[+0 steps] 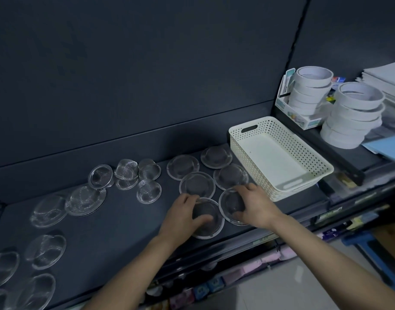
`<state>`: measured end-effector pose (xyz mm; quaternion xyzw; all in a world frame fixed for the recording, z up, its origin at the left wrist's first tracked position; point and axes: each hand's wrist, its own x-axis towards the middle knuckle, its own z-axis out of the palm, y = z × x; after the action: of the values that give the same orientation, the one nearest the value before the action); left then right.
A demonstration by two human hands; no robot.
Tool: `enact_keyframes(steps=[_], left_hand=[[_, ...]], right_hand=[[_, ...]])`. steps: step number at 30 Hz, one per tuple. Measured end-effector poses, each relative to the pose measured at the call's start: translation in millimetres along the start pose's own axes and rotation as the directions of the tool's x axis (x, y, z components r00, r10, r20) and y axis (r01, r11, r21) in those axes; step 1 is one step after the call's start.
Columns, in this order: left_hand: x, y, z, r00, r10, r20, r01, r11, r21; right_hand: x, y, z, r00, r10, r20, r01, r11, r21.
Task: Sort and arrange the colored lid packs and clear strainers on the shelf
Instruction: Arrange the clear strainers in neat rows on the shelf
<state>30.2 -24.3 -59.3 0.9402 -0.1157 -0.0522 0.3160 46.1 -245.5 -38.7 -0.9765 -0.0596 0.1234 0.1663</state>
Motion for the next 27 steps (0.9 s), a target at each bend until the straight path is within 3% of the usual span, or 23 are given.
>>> enact_keyframes(steps=[4,7,14,27], left_hand=[[20,1,-4,0.993,0.011,-0.12,0.002,0.994,0.109],[41,7,-5,0.992,-0.007,-0.13,0.027,0.988,0.152],[70,6,1,0.976,-0.207,-0.065,0.215,0.96,0.176],[65,0,1,0.963,-0.24,-0.122,0.258,0.953,0.16]], right_hand=[[13,-7,-7,0.995,-0.002,-0.098,0.009,0.997,0.077],[32,-12,-13,0.988,0.037,-0.147,-0.022,0.995,0.102],[73,-16,-16,0.991,0.106,-0.083,-0.098,0.99,0.098],[74,-17,-8,0.998,0.054,-0.018,-0.054,0.999,-0.006]])
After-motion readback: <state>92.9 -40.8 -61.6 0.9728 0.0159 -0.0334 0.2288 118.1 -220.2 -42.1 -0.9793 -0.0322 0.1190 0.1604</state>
